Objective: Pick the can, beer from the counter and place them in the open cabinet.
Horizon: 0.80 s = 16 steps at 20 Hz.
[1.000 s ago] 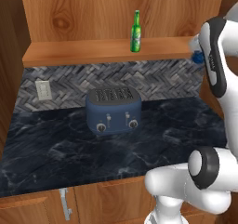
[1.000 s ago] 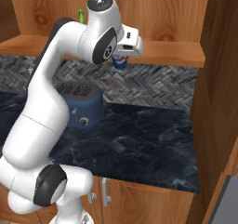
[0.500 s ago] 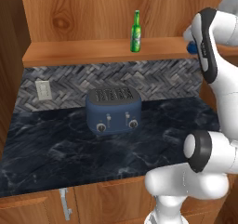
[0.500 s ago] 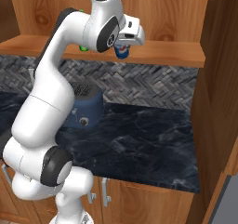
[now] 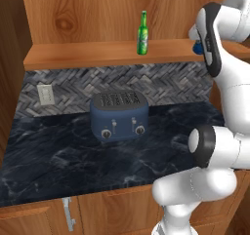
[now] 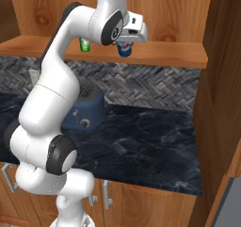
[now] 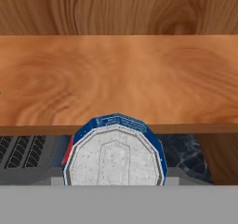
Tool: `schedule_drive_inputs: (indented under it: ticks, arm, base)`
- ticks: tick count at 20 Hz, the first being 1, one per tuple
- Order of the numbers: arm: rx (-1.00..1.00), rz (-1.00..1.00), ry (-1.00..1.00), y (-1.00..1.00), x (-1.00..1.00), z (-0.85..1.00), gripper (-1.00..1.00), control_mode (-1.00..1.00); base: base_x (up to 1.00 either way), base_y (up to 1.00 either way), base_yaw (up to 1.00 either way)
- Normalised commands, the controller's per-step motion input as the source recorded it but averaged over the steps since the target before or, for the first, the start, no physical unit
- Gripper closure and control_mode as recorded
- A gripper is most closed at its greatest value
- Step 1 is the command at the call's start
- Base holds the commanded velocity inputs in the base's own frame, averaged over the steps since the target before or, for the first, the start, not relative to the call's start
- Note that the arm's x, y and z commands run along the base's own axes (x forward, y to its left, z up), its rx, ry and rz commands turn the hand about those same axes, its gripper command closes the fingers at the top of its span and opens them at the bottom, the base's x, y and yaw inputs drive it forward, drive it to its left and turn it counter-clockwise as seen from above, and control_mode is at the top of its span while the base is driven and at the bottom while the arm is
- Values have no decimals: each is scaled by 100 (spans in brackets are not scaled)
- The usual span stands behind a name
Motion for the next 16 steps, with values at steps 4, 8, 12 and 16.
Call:
schedule_drive_inputs:
  ticks: [4, 8, 12, 16]
  arm:
    - [0, 1, 0, 0, 24, -15, 100, -100]
    - [0, 2, 0, 0, 20, -25, 100, -100]
    - [0, 2, 0, 0, 19, -21, 100, -100]
    - [0, 1, 0, 0, 24, -8, 100, -100]
  base:
    - [0, 0, 0]
    - [0, 0, 0]
    - [0, 0, 0]
    - [0, 0, 0]
